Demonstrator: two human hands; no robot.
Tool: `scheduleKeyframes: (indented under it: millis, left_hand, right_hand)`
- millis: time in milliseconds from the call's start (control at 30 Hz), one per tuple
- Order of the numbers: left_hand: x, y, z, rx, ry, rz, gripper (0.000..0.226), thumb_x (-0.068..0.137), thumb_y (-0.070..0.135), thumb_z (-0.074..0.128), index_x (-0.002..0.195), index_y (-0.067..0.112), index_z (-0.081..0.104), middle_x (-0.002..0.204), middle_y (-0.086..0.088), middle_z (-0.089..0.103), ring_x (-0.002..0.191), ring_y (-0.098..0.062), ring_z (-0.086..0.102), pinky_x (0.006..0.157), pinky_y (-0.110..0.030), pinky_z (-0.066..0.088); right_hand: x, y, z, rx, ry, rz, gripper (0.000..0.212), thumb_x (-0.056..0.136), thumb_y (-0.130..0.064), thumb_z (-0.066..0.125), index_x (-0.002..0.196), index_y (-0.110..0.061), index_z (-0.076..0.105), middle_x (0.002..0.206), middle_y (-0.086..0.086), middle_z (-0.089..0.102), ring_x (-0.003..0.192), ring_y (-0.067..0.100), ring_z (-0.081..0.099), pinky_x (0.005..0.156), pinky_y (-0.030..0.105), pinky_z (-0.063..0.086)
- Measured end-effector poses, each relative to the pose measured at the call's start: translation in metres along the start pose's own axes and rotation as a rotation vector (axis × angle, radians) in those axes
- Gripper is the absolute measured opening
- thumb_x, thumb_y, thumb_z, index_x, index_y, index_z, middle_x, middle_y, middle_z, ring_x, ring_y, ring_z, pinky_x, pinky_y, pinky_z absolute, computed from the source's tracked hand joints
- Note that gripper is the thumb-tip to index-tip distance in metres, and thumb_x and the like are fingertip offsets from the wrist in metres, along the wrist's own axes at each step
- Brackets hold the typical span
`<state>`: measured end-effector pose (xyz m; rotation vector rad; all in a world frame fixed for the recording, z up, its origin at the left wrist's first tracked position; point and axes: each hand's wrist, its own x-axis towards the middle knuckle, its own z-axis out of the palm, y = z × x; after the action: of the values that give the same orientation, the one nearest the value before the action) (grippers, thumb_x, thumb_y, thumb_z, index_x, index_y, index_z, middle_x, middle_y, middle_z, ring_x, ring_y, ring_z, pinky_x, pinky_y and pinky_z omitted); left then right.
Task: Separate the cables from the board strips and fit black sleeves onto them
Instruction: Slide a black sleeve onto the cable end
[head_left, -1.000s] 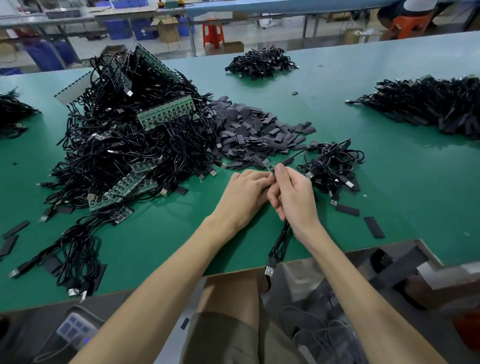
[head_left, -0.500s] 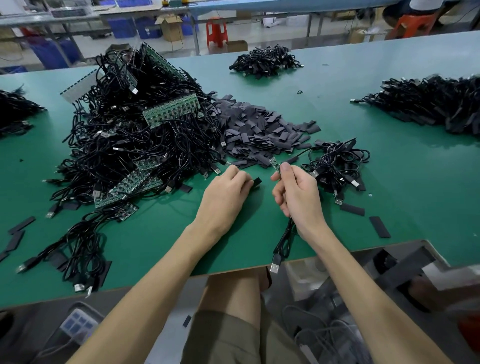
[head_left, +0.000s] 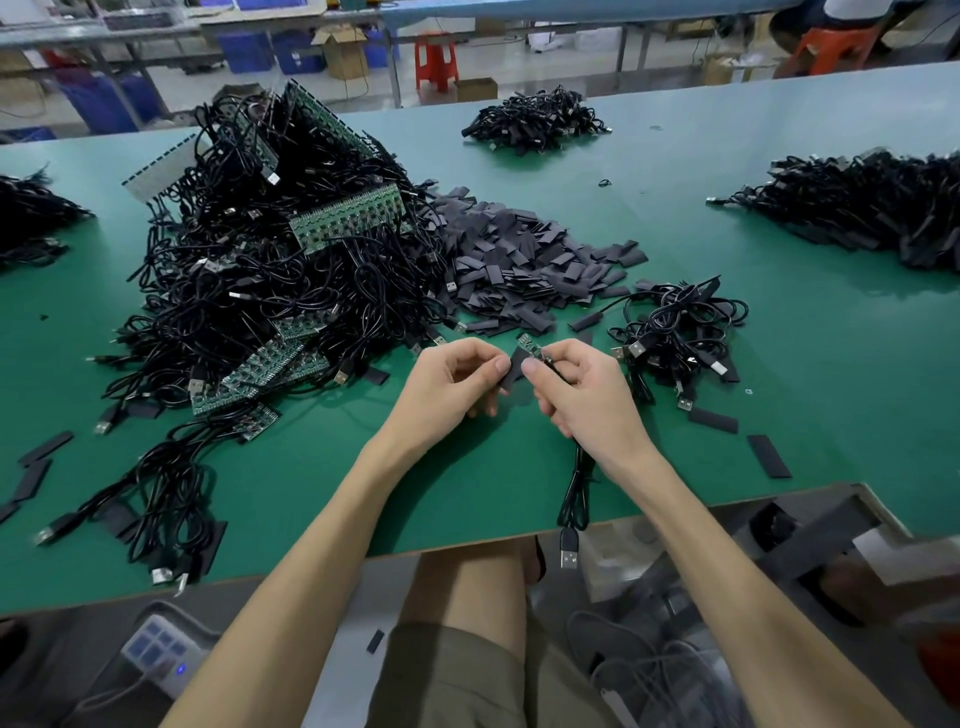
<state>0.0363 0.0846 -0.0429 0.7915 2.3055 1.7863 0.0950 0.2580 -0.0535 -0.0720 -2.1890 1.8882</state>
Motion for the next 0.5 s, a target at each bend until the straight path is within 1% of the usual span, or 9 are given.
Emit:
scheduleKeyframes:
  millis: [133, 267, 333, 433, 500]
  left_hand:
    - [0.0003, -0.0021, 0.0023, 0.130, 0.028, 0.032, 0.011, 0.100, 0.017, 0.065, 0.095, 0.010, 0.072, 0.065, -0.003, 0.071, 0.055, -0.016, 0.061, 0.052, -0.028, 0.048]
    - [-0.0009, -0.0034, 0.0062, 0.256, 0.010, 0.081, 0.013, 0.100, 0.018, 0.064, 0.101, 0.014, 0.077, 0.068, 0.006, 0.071, 0.061, -0.006, 0.064, 0.063, -0.018, 0.047]
    - [-0.0009, -0.0025, 0.0066, 0.216, -0.005, 0.097, 0.012, 0.100, 0.016, 0.065, 0.103, 0.014, 0.077, 0.071, 0.006, 0.072, 0.063, -0.005, 0.065, 0.064, -0.018, 0.047]
    - [-0.0009, -0.0014, 0.0028, 0.024, -0.046, 0.071, 0.013, 0.099, 0.009, 0.066, 0.105, 0.016, 0.075, 0.077, 0.006, 0.075, 0.065, -0.007, 0.067, 0.060, -0.025, 0.052]
    - [-0.0004, -0.0017, 0.0011, -0.052, -0.078, 0.050, 0.016, 0.098, 0.007, 0.065, 0.110, 0.009, 0.075, 0.082, 0.003, 0.076, 0.069, -0.009, 0.069, 0.062, -0.025, 0.054]
  right_hand:
    - [0.0002, -0.0001, 0.0006, -0.019, -0.002, 0.024, 0.015, 0.100, -0.025, 0.066, 0.092, -0.012, 0.062, 0.058, 0.000, 0.062, 0.044, 0.015, 0.043, 0.041, 0.025, 0.035]
    - [-0.0018, -0.0024, -0.0001, -0.036, -0.028, 0.007, 0.019, 0.100, -0.028, 0.067, 0.093, -0.011, 0.063, 0.058, 0.001, 0.062, 0.041, 0.015, 0.042, 0.040, 0.024, 0.035]
    - [-0.0024, -0.0033, -0.0004, -0.047, -0.030, 0.004, 0.019, 0.100, -0.029, 0.067, 0.093, -0.012, 0.064, 0.058, 0.001, 0.062, 0.041, 0.015, 0.043, 0.040, 0.024, 0.036]
    - [-0.0029, -0.0039, -0.0006, -0.043, -0.029, 0.004, 0.017, 0.100, -0.029, 0.067, 0.094, -0.013, 0.064, 0.058, 0.001, 0.062, 0.041, 0.014, 0.043, 0.040, 0.023, 0.036]
    - [-0.0027, -0.0040, -0.0009, -0.045, -0.027, 0.004, 0.017, 0.101, -0.029, 0.066, 0.093, -0.014, 0.064, 0.058, 0.001, 0.063, 0.041, 0.014, 0.044, 0.040, 0.023, 0.037]
